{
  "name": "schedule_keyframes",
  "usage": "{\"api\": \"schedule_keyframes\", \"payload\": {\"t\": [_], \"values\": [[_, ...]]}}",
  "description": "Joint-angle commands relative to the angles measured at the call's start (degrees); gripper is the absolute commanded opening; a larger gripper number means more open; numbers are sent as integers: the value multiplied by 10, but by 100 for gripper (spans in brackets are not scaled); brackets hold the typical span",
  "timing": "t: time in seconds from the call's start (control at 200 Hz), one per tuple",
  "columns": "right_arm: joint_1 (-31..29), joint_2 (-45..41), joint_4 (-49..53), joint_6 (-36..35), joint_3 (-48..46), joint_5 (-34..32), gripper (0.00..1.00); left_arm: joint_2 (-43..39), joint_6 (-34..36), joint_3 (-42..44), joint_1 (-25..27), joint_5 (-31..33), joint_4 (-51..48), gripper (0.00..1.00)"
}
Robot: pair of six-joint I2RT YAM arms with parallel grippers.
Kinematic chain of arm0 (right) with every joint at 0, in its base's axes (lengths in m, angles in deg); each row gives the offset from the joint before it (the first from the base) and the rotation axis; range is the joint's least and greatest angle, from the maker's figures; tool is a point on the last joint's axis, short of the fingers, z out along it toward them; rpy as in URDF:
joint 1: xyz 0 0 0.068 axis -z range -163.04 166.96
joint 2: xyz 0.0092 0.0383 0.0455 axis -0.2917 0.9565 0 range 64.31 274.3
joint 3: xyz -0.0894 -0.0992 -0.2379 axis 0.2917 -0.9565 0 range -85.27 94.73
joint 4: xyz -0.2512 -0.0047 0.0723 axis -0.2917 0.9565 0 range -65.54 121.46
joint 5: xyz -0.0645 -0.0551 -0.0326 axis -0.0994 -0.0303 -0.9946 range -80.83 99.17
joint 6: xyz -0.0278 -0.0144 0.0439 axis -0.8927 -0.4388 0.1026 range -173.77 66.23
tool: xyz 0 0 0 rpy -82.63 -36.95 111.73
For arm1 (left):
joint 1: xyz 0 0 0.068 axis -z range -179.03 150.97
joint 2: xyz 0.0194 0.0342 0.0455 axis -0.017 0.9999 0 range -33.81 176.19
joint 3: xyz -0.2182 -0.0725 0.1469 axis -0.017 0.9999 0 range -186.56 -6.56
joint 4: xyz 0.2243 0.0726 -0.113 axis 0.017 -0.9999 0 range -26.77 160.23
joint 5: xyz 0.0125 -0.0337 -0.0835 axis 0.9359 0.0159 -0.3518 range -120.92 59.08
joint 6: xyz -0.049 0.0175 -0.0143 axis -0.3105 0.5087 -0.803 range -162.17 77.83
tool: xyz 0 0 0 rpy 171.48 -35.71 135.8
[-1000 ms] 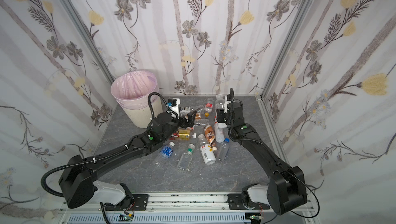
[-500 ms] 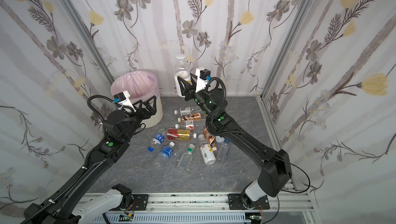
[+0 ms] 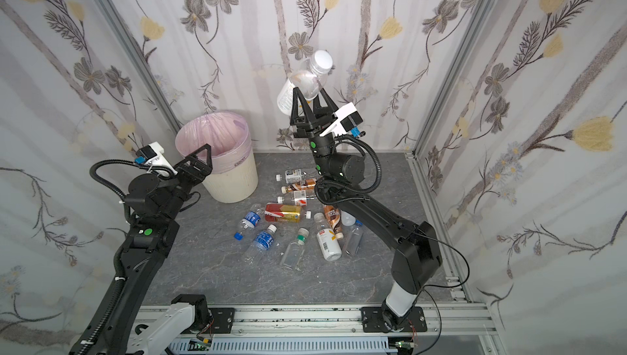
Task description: Throw the plastic bottles in the bin
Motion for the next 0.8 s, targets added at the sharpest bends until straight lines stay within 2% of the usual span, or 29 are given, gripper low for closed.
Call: {"api": "schedule_keyframes", "payload": {"t": [0.0, 0.1, 0.185, 0.24, 0.33, 0.405, 0.58, 0.685, 0.794], "values": [[-11, 86, 56, 37, 101, 6, 59, -8, 11, -2, -4, -12, -10, 100], [-22, 218, 209, 69, 289, 30, 61, -9, 12, 7, -3, -16, -14, 100], [-34, 374, 414, 71, 554, 39, 66, -12, 13, 16, -3, -18, -17, 100], [-37, 448, 455, 80, 650, 55, 73, -14, 17, 20, -1, -16, -19, 100], [-39, 436, 459, 86, 601, 84, 77, -20, 24, 26, 4, -13, -25, 100], [-43, 394, 436, 60, 527, 94, 89, -23, 23, 33, 7, -13, -26, 100], [-41, 343, 469, 17, 525, 93, 99, -29, 18, 43, 7, -12, -27, 100], [-41, 308, 495, 1, 515, 95, 100, -32, 12, 46, 7, -10, -29, 100], [-40, 250, 514, -17, 464, 72, 100, -27, 4, 44, 8, -20, -31, 100]]}}
